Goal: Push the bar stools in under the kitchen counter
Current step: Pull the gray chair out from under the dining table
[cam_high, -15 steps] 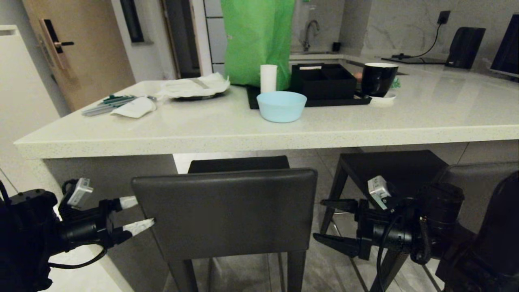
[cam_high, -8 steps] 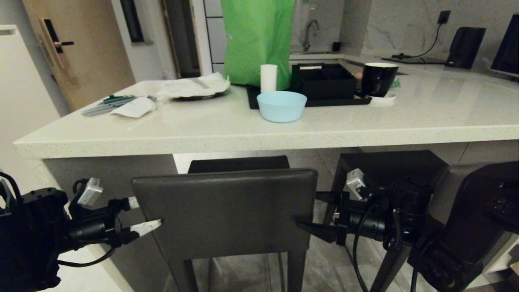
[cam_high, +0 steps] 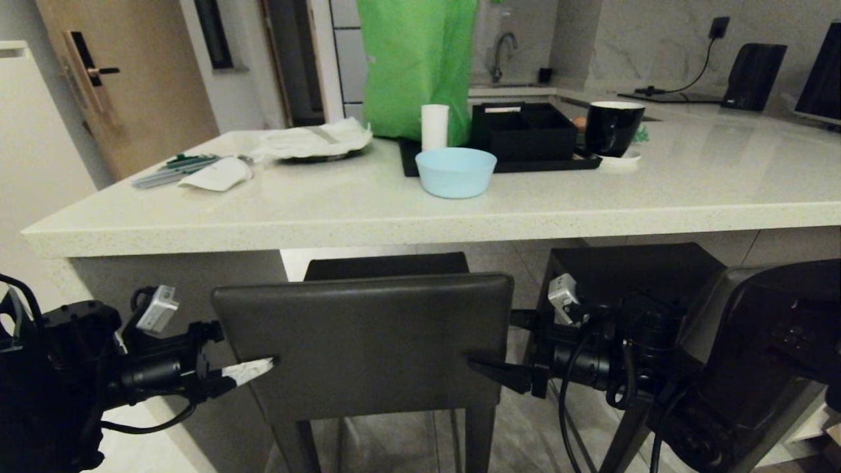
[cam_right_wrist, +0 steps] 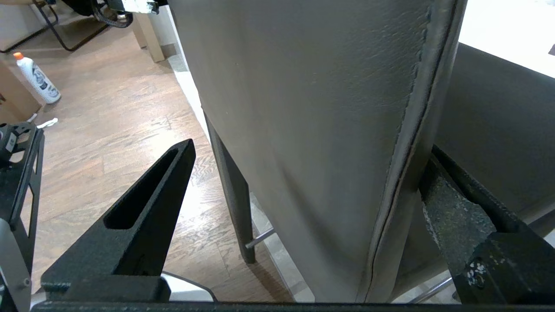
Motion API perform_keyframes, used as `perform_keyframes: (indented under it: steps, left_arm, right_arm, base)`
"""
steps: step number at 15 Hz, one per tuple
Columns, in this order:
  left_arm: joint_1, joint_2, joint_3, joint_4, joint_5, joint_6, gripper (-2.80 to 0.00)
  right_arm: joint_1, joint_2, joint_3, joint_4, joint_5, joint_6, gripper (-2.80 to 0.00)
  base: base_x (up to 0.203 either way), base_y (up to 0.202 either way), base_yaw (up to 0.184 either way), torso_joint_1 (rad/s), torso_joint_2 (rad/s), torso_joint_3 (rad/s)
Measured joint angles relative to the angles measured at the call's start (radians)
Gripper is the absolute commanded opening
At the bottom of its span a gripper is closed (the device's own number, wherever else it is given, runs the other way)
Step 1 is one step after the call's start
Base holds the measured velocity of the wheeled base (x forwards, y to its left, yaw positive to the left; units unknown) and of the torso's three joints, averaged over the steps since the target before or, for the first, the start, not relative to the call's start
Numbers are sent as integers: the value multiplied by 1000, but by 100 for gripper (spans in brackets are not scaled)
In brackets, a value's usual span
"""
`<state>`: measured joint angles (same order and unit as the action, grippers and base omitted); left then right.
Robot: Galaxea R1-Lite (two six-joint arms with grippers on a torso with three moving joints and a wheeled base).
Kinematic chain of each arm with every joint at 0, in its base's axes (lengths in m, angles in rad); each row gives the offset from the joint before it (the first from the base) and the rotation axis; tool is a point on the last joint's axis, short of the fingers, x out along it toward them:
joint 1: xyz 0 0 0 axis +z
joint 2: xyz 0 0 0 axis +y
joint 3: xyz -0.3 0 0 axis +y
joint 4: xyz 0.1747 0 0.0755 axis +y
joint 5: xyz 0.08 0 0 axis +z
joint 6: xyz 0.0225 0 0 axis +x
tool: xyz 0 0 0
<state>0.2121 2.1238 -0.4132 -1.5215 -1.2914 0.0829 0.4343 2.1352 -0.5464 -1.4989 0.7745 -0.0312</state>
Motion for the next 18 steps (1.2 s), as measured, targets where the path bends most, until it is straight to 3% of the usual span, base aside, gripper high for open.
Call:
perform_keyframes:
  steps: [6, 10, 18]
  left_arm:
    - [-11, 1, 3, 0, 68, -2, 0]
    - [-27, 19, 39, -2, 85, 92, 0]
    - [-32, 40, 16, -1, 90, 71, 0]
  right_arm:
    - [2, 16, -16, -1, 1, 1, 0]
    - [10, 24, -23, 2, 8, 3, 0]
    - [7, 33, -26, -1, 2, 3, 0]
  base:
    - [-16, 0, 1, 1, 1, 0]
    - [-190, 0, -2, -1, 3, 4]
    - [-193, 0, -3, 2, 2, 3]
